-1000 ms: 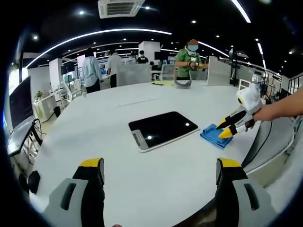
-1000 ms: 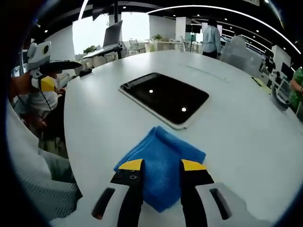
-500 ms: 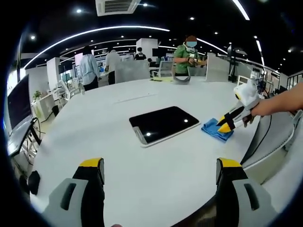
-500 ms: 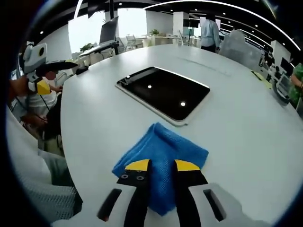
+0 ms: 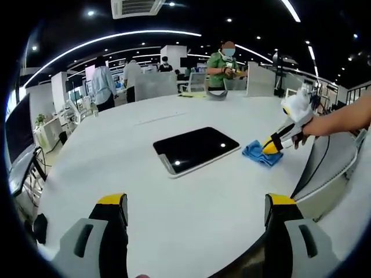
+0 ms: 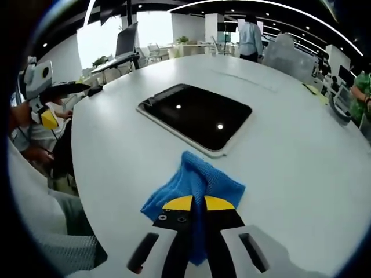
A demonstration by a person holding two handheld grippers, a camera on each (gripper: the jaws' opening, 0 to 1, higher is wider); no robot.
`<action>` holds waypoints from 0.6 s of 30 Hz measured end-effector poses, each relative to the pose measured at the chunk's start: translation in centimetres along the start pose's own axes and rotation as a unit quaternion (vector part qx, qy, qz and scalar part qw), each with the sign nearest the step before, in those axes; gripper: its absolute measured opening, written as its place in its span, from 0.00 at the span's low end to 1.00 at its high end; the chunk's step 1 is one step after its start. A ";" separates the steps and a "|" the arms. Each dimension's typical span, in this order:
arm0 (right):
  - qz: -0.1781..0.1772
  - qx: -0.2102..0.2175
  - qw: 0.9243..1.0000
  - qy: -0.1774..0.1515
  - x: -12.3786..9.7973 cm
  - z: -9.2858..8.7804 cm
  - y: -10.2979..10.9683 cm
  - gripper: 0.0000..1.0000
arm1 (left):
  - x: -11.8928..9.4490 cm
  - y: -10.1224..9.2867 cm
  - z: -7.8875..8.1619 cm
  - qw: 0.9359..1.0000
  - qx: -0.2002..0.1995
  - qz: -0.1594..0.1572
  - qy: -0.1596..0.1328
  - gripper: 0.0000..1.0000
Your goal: Wipe the mirror surface with the cleaning cloth until all visible marks leave the cleaned area.
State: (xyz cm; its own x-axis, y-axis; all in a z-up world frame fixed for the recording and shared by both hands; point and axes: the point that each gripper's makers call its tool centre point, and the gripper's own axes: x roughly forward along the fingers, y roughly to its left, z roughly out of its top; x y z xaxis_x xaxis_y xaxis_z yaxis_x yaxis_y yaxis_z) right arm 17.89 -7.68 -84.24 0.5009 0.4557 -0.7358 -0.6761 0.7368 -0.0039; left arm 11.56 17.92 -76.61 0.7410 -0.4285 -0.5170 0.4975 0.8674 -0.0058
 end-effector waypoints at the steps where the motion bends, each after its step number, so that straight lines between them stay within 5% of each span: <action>1: -0.001 0.001 1.000 -0.003 -0.2 0.3 -0.1 0.01 | 0.0 0.0 0.0 1.000 0.000 -0.001 0.000 0.99; 18: -0.032 -0.005 0.998 -0.059 -1.8 7.4 -2.2 0.01 | -0.5 0.6 0.4 1.000 -0.005 -0.006 -0.010 0.99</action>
State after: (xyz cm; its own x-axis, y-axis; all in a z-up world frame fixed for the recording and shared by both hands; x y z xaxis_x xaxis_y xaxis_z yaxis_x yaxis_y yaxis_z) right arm 22.50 -6.46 -77.93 0.6028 0.4646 -0.6487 -0.6465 0.7609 -0.0558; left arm 11.69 18.59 -76.04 0.7445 -0.4431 -0.4994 0.5014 0.8650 -0.0199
